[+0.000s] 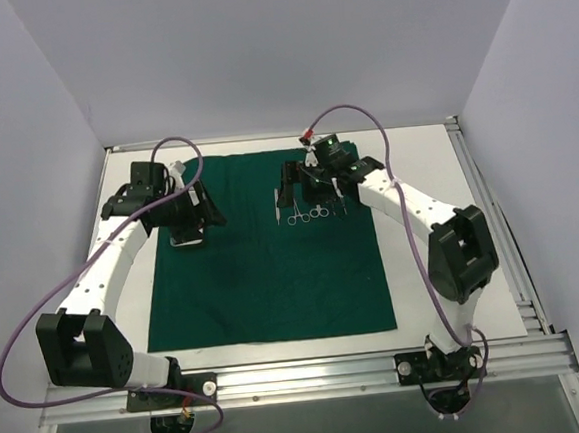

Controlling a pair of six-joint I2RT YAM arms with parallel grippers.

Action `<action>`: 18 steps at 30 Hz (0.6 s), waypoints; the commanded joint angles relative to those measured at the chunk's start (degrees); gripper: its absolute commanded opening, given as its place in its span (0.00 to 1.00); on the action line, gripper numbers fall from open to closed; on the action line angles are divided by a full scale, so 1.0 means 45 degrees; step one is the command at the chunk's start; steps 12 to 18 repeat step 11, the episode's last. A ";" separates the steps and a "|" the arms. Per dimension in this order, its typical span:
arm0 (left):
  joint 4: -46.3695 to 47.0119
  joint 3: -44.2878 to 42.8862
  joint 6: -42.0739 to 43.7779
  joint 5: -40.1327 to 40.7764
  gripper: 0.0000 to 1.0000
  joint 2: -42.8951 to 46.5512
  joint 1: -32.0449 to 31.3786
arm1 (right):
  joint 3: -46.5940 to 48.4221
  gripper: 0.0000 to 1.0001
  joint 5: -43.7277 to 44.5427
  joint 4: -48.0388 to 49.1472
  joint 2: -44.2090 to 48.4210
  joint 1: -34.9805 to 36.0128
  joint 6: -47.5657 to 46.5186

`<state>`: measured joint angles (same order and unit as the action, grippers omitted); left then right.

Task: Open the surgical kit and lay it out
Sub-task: Reset both arms

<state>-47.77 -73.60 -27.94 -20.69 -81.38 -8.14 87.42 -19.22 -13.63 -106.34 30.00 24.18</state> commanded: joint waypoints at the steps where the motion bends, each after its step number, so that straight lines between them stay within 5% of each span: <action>1: 0.1667 0.0671 -0.0195 -0.1319 0.84 0.0682 0.0091 | -0.1842 1.00 0.0502 0.1730 0.2178 -0.0065 0.0599; 5: 0.3886 0.2212 -0.1034 -0.2627 0.98 0.1423 0.0091 | -0.4889 1.00 0.0522 0.4430 0.4117 -0.0104 0.1400; 9: 0.6604 0.4067 -0.2417 -0.3721 0.94 0.2574 0.0032 | -0.8689 1.00 0.0893 0.7298 0.5563 -0.0104 0.2592; 11: 0.9706 0.5550 -0.3278 -0.4964 0.94 0.2928 0.0032 | -1.0005 1.00 0.0524 0.9738 0.6442 -0.0221 0.3120; 18: 0.9706 0.5550 -0.3278 -0.4964 0.94 0.2928 0.0032 | -1.0005 1.00 0.0524 0.9738 0.6442 -0.0221 0.3120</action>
